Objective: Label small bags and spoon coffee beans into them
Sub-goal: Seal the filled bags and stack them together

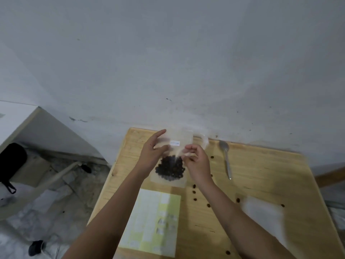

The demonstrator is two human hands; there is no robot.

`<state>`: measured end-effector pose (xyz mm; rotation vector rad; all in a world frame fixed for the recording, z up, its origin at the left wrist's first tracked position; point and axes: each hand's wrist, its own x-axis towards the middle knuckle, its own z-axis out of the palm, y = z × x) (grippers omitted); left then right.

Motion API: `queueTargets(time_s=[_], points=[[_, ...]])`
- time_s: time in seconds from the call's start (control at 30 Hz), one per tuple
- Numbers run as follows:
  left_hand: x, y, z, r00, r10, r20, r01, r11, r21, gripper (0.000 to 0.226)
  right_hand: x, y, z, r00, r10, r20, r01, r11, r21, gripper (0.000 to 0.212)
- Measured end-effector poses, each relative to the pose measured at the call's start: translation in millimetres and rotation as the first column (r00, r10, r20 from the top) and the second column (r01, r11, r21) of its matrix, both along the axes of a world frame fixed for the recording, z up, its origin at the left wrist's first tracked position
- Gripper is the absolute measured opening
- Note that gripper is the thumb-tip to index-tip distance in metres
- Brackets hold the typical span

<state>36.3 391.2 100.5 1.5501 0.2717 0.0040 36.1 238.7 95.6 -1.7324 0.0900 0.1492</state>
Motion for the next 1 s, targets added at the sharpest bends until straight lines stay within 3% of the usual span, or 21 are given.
queueTargets(time_s=[0.17, 0.4, 0.7, 0.87, 1.0], points=[[5.9, 60.9, -38.9, 0.987, -0.02, -0.161, 0.057, 0.973, 0.226, 0.054, 26.2, 54.4, -27.2, 0.996, -0.043, -0.083, 0.039, 0.998, -0.049, 0.025], [12.5, 114.6, -86.1, 0.954, -0.013, -0.299, 0.1, 0.955, 0.279, 0.052, 42.9, 108.0, -76.8, 0.993, -0.009, -0.115, -0.027, 0.952, -0.305, 0.029], [28.6, 120.6, -114.0, 0.955, -0.062, -0.291, 0.173, 0.912, 0.372, 0.068, 53.2, 122.2, -101.4, 0.973, 0.138, -0.185, -0.219, 0.807, -0.548, 0.049], [32.1, 119.7, -117.8, 0.936, -0.154, -0.316, 0.294, 0.838, 0.461, 0.066, 56.4, 123.1, -101.9, 0.928, 0.287, -0.237, -0.372, 0.731, -0.573, 0.056], [34.2, 103.1, -98.6, 0.956, -0.109, -0.273, 0.248, 0.798, 0.549, 0.055, 51.5, 112.8, -83.2, 0.964, 0.222, -0.143, -0.265, 0.8, -0.538, 0.045]])
